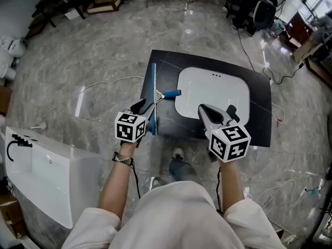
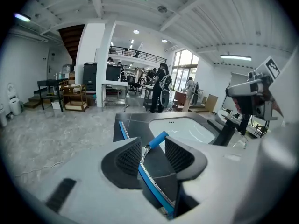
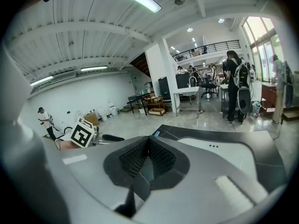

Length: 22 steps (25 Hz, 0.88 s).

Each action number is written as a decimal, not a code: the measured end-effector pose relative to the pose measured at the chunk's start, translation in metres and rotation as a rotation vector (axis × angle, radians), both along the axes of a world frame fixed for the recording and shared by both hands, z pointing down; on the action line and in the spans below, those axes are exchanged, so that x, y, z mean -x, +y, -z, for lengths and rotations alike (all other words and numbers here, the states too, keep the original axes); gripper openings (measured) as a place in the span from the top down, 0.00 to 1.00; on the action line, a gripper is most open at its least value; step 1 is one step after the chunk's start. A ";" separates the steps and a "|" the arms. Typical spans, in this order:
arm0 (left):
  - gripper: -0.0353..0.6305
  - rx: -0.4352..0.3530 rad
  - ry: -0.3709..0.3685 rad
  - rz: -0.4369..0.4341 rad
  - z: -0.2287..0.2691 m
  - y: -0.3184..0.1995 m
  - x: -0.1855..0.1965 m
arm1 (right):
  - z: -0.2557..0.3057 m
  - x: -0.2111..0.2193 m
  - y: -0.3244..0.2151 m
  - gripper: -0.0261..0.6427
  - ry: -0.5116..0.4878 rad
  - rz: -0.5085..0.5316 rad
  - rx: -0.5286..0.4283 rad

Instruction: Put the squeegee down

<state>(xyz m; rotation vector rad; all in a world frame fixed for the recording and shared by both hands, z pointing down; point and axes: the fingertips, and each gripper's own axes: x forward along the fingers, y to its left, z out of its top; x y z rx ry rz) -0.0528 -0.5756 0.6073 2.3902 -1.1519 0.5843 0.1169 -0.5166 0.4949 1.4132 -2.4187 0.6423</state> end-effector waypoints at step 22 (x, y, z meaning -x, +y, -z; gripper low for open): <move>0.94 -0.340 0.123 -0.155 0.170 0.137 0.033 | 0.119 0.052 0.140 0.95 0.032 -0.083 -0.250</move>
